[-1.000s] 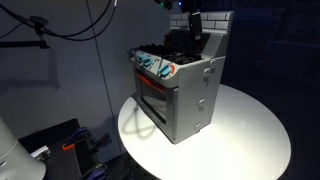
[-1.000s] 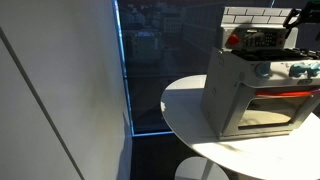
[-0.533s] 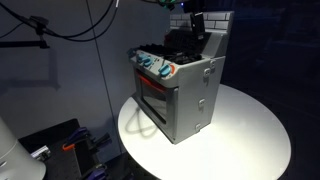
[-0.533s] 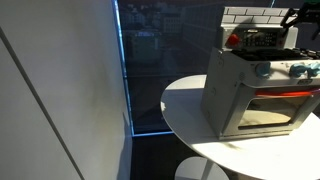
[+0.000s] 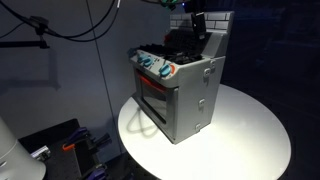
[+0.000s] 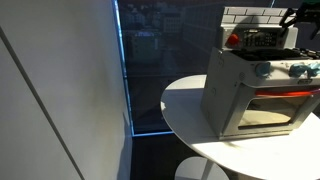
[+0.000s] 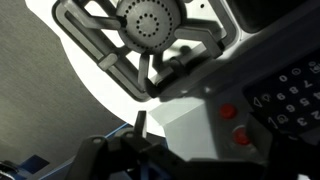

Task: Push the top orange button to the right of the stove button display

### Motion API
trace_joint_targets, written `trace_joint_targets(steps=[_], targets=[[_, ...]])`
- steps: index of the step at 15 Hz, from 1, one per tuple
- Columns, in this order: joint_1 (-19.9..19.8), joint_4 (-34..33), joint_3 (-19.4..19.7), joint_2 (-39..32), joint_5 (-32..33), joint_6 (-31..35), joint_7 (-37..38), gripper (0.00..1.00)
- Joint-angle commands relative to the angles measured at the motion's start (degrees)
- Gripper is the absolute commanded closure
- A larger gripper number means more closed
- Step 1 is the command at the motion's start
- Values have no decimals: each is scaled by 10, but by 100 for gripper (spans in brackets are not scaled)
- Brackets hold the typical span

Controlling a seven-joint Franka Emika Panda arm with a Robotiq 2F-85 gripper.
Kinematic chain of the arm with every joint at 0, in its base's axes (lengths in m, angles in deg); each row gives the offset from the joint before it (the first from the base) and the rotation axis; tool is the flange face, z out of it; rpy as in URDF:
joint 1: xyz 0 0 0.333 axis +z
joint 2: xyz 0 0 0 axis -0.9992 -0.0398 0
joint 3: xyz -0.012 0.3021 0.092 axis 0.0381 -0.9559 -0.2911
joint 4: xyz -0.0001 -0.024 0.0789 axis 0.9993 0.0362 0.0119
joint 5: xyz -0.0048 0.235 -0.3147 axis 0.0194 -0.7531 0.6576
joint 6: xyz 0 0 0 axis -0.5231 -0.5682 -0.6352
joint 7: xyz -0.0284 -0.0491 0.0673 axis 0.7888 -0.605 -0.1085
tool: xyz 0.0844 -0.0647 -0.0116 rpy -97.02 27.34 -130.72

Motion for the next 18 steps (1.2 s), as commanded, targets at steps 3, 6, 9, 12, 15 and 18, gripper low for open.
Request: trace_joint_targets(steps=[3,6,9,12,15,18], targets=[[5,-32,13,-23,-6,4,-8,0],[4,-39,16,-31,-2,9,-6,0],[3,-40,18,-32,-2,9,-6,0],[5,-26,16,-15,-6,4,-13,0],[7,-4,14,8,-9,3,-18,0],[8,22,10,36,-15,3,-25,0]])
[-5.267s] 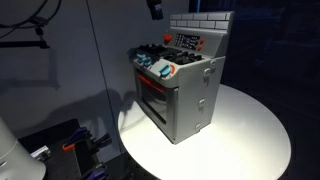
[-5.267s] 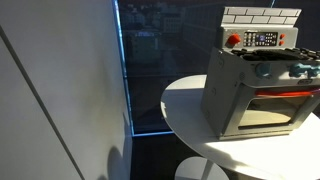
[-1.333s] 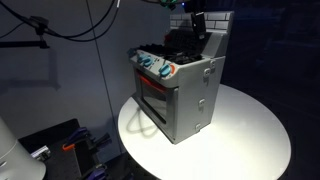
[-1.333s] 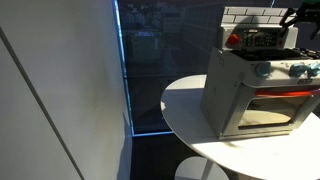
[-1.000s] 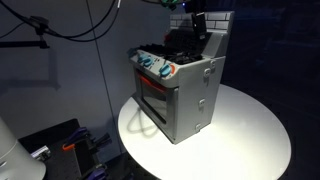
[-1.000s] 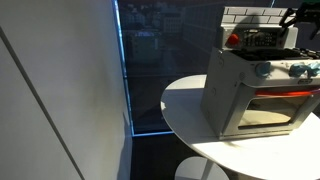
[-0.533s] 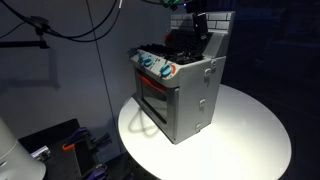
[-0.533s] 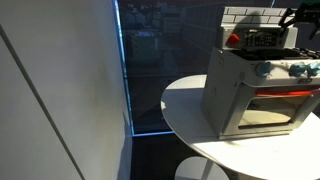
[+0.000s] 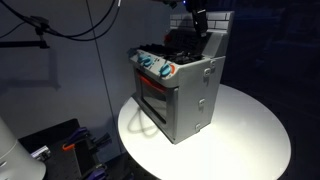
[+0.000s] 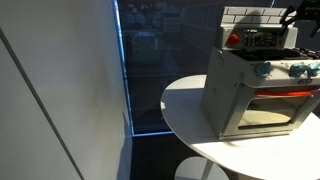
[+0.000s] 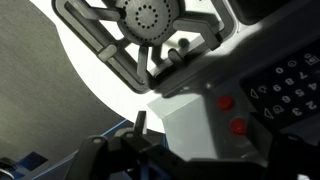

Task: Push the top orange button to the right of the stove button display

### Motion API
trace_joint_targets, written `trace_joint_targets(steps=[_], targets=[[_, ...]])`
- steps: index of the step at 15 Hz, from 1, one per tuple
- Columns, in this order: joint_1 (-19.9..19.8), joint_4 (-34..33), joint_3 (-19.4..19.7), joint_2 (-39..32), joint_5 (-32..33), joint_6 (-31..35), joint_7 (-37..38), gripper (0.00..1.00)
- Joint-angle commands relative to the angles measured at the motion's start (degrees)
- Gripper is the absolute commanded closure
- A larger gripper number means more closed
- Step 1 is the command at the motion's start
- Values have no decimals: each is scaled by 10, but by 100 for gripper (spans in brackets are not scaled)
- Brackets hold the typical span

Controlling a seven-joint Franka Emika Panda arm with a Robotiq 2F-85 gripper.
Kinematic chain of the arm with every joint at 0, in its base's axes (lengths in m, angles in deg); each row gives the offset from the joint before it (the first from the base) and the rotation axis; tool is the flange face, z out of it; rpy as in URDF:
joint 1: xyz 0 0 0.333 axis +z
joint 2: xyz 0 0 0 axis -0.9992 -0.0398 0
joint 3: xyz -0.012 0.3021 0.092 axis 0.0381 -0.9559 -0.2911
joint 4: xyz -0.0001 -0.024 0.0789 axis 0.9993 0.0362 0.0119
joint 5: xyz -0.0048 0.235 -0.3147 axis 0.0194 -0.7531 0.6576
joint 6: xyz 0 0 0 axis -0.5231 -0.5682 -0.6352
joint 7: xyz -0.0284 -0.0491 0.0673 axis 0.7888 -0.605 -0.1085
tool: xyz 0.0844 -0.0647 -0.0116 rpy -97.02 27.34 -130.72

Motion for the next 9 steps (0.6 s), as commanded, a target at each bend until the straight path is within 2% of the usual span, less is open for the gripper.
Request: trace_joint_targets(steps=[1,9], targets=[[6,40,5,46,-16,3,-22,0],[12,140,-9,147,-66,-24,-81,0]])
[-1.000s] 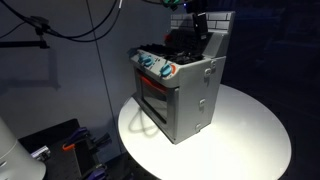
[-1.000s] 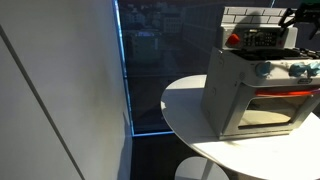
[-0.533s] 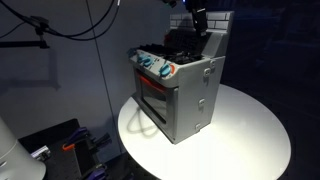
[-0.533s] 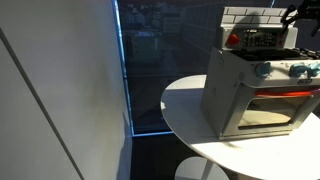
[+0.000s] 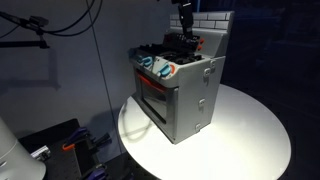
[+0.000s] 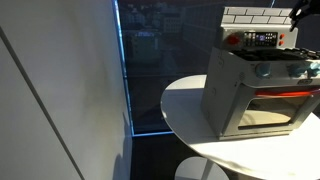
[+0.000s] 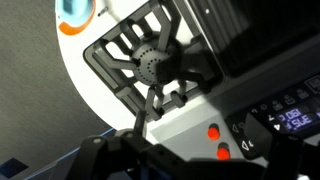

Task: Push the top orange button to the right of the stove button display

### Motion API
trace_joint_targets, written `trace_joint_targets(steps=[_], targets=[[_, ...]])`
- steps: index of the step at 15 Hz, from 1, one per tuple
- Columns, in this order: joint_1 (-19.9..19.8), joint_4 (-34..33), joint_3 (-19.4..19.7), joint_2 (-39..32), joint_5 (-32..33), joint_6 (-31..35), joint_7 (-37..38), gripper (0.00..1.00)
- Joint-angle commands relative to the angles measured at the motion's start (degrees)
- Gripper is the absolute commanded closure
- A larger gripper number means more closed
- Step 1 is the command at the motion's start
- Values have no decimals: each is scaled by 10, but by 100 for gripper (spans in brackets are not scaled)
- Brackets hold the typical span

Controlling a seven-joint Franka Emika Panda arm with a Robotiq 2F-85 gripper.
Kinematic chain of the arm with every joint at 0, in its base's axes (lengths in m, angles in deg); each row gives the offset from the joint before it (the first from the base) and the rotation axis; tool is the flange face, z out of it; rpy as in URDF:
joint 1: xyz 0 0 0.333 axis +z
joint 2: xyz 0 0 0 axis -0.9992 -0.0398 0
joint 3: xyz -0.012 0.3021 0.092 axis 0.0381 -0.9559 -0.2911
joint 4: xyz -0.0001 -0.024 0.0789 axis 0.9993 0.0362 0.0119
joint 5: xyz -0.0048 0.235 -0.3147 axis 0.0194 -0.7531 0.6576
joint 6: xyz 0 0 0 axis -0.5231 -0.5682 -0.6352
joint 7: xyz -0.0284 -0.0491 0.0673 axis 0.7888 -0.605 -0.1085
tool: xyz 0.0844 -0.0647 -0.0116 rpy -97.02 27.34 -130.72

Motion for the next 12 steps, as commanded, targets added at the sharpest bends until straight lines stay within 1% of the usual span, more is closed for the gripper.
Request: trace_joint_targets(steps=[1,5,9,12], targets=[[1,56,-5,62,-45,-29,-53,0],[-2,79,-8,103,-76,-91,-96,0],[-5,69,-11,127,-75,-190,-110,0],[-7,64,-13,136,-70,-237,-116,0]])
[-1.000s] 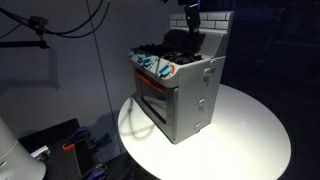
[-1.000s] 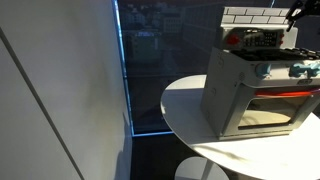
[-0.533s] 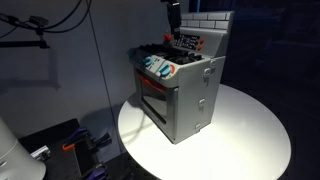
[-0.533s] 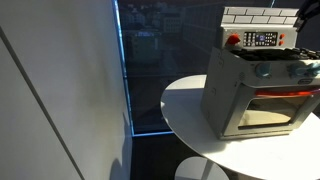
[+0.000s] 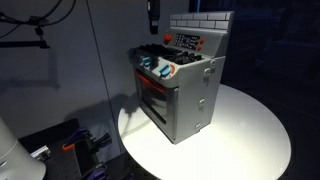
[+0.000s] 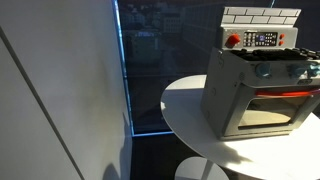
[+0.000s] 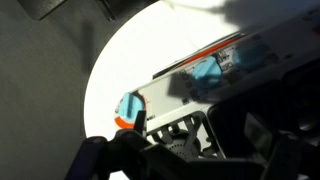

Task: Push the top orange button to the right of the stove button display

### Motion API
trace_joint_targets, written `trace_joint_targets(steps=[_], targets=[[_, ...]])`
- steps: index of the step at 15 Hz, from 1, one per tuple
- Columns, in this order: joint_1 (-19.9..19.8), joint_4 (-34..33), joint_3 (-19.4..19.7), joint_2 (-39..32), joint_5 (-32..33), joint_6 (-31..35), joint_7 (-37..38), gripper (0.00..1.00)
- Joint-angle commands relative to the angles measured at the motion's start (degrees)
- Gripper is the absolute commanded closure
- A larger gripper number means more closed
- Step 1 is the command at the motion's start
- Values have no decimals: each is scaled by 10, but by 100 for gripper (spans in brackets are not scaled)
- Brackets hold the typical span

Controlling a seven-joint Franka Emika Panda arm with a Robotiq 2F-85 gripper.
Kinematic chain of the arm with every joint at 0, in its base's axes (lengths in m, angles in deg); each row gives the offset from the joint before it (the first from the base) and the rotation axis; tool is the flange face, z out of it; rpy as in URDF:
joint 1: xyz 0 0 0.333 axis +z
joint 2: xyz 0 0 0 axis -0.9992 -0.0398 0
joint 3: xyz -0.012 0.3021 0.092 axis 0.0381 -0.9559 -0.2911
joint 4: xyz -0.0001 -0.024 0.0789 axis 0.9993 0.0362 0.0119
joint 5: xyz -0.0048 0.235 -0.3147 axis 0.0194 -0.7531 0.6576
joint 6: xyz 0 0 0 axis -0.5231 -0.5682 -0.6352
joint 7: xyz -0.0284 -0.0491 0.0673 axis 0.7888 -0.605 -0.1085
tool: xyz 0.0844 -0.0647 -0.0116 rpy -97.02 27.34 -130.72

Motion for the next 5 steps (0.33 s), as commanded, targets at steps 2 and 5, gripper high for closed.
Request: trace_joint_targets(steps=[2,5], targets=[[-8,2,-7,14,-2,-54,-24,0],[-9,0,-10,9,-2,-46,-13,0]])
